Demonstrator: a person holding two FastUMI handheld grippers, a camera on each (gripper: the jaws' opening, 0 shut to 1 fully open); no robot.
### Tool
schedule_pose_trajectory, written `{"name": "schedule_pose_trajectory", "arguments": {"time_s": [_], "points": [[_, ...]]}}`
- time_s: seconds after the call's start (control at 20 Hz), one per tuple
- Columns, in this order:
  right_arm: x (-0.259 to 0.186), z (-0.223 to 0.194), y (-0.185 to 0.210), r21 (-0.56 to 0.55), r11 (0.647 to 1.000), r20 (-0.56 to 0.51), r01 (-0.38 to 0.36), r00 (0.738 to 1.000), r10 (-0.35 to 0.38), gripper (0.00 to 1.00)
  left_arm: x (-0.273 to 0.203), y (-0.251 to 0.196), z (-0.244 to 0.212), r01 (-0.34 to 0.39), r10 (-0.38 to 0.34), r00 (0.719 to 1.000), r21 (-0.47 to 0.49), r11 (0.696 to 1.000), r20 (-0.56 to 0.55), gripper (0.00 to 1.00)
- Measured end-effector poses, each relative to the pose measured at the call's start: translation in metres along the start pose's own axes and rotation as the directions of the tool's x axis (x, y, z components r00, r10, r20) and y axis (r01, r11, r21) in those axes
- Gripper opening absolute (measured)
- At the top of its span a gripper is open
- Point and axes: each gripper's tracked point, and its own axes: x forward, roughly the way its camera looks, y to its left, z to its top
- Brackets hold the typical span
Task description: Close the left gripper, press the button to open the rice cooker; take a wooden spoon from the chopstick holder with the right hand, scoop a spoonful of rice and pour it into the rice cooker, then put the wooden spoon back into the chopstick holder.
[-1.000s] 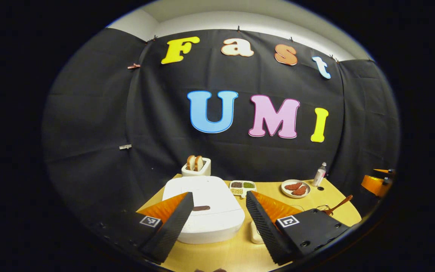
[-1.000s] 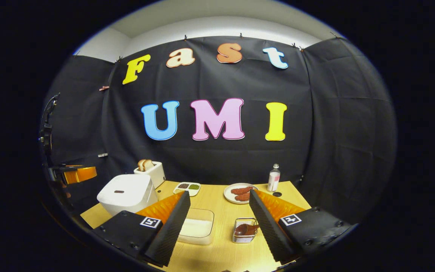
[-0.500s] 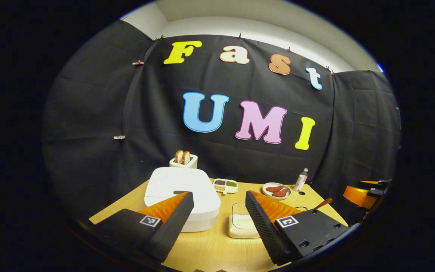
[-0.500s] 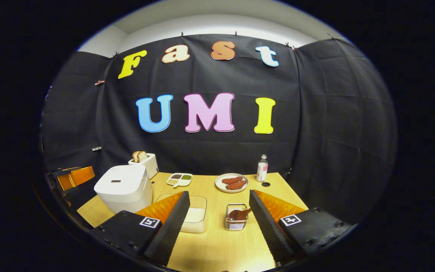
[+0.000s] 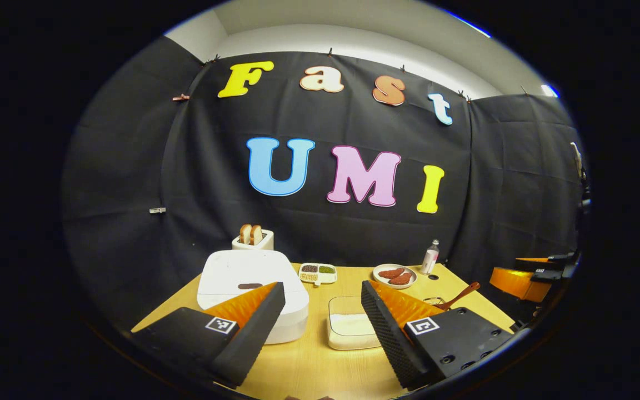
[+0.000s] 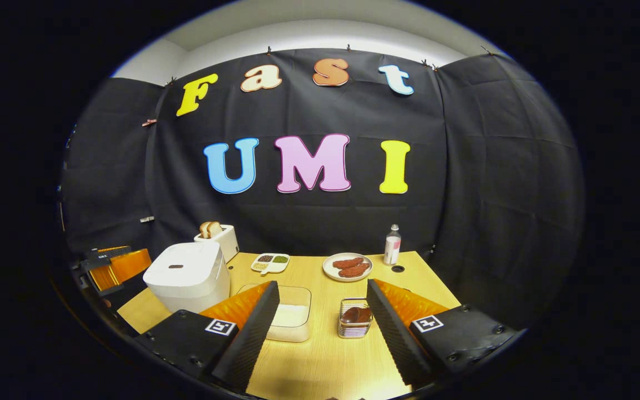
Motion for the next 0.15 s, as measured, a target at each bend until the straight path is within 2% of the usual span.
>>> {"name": "schedule_pose_trajectory", "arguments": {"time_s": [0.15], "points": [[0.0021,0.0040,0.0028,0.002,1.000,0.004,0.003,1.000,-0.003,0.99,0.0003,0.0057,0.0035,-0.008,0.008,1.000,0.024,1.000,0.022,0.95]]}}
